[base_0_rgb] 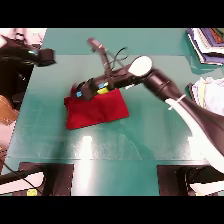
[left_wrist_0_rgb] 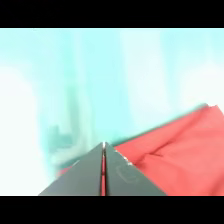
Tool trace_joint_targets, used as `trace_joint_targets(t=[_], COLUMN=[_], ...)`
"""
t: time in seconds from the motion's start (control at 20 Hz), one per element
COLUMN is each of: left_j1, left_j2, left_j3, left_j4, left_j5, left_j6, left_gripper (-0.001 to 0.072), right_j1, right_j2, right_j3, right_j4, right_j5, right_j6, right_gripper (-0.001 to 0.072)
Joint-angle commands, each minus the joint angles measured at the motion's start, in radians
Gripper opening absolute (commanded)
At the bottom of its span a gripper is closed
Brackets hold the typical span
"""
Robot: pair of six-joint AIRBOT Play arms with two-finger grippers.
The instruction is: Fold the shirts.
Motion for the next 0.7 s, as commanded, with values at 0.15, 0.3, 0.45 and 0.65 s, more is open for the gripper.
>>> trace_joint_targets(t=[0.15, 0.3, 0.45, 0.65], left_j1=[0.091, 0.091, 0.091, 0.088], left_j2=[0.069, 0.069, 0.069, 0.068], left_j3=[0.0, 0.0, 0.0, -0.001], left_j4=[0.036, 0.034, 0.025, -0.003], left_j5=[-0.063, -0.066, -0.069, -0.056], left_j6=[0.003, 0.004, 0.003, 0.004], left_gripper=[0.0028, 0.0028, 0.0028, 0.0028], right_j1=[-0.11, -0.296, -0.479, -0.584], right_j2=[-0.004, 0.061, 0.065, -0.058], right_j3=[-0.024, -0.187, -0.356, -0.437], right_j4=[-0.187, -0.212, -0.209, -0.087], right_j5=[0.146, 0.149, 0.149, 0.202], right_j6=[0.046, 0.09, 0.13, 0.124], right_gripper=[0.0428, 0.0428, 0.0482, 0.054])
